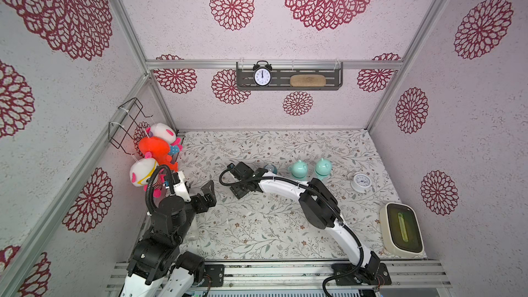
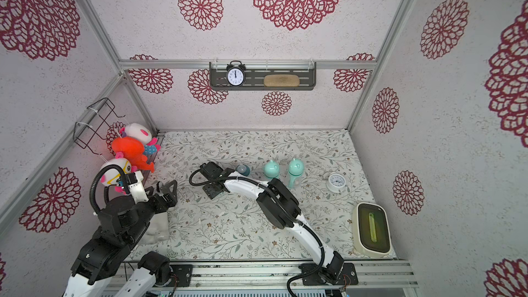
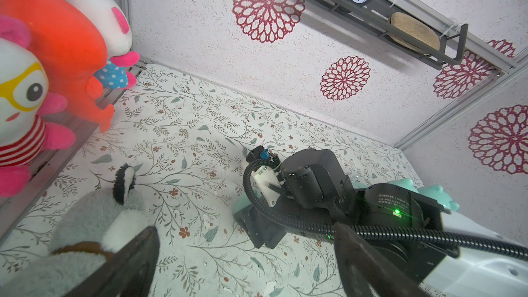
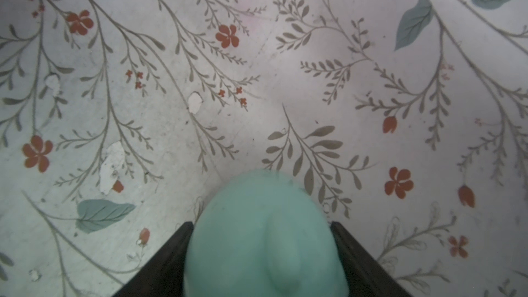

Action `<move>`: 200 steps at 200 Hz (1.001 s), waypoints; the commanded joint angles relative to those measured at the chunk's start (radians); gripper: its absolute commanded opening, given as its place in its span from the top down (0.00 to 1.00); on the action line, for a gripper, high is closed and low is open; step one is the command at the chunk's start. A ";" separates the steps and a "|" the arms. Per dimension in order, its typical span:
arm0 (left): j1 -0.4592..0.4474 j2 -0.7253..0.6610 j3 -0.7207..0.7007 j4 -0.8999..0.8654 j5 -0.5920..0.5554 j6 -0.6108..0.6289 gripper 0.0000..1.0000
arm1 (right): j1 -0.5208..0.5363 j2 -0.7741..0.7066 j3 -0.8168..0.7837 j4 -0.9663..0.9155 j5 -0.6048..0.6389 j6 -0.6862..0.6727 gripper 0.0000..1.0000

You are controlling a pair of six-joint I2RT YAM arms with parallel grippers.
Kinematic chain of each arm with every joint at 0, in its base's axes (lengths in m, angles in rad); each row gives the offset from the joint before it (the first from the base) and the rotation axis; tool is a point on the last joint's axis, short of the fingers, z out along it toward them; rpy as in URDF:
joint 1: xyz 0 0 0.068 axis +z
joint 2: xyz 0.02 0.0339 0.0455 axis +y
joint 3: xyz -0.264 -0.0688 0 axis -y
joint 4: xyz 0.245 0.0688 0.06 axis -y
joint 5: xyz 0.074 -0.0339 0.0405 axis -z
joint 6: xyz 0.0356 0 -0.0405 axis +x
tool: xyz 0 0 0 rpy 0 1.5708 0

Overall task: Assemble the baby bottles
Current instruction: Pick up the lid from the center of the board.

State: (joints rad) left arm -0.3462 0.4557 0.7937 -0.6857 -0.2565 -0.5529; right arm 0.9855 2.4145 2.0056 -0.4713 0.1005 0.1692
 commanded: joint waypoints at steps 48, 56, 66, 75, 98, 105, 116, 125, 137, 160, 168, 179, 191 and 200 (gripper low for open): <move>0.014 0.008 -0.022 0.029 0.006 -0.006 0.02 | -0.001 -0.092 0.035 -0.002 -0.004 0.013 0.31; 0.013 0.008 -0.024 0.031 0.005 -0.007 0.02 | -0.002 -0.116 0.035 -0.005 -0.004 0.009 0.31; 0.013 0.005 -0.030 0.039 0.006 -0.011 0.02 | -0.001 -0.145 0.035 -0.016 -0.002 0.009 0.31; 0.014 0.005 -0.038 0.047 0.009 -0.013 0.02 | -0.001 -0.174 0.034 -0.027 -0.002 0.008 0.32; 0.013 0.011 -0.061 0.074 0.020 -0.026 0.02 | 0.001 -0.249 0.026 -0.057 0.000 0.005 0.31; 0.014 0.014 -0.069 0.084 0.023 -0.029 0.02 | 0.001 -0.274 0.023 -0.066 -0.002 0.003 0.31; 0.013 0.019 -0.078 0.095 0.024 -0.033 0.02 | 0.003 -0.304 0.019 -0.081 0.001 0.000 0.32; 0.014 0.020 -0.084 0.103 0.023 -0.036 0.02 | 0.001 -0.332 0.016 -0.095 0.003 -0.001 0.31; 0.013 0.019 -0.097 0.119 0.024 -0.037 0.02 | 0.002 -0.365 0.018 -0.116 0.017 -0.005 0.31; 0.013 0.021 -0.123 0.153 0.034 -0.036 0.02 | 0.001 -0.422 0.033 -0.164 0.063 -0.025 0.31; 0.013 0.030 -0.131 0.163 0.038 -0.038 0.02 | 0.001 -0.438 0.044 -0.187 0.079 -0.032 0.31; 0.013 0.045 -0.137 0.175 0.045 -0.040 0.02 | -0.001 -0.457 0.060 -0.219 0.101 -0.039 0.31; 0.014 0.053 -0.155 0.203 0.058 -0.044 0.02 | -0.003 -0.475 0.074 -0.252 0.121 -0.044 0.31; 0.014 0.057 -0.172 0.234 0.067 -0.049 0.02 | -0.006 -0.486 0.086 -0.277 0.126 -0.049 0.31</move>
State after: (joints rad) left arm -0.3458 0.4965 0.6552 -0.5434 -0.2153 -0.5785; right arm 0.9863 1.9865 2.0472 -0.6415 0.1608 0.1497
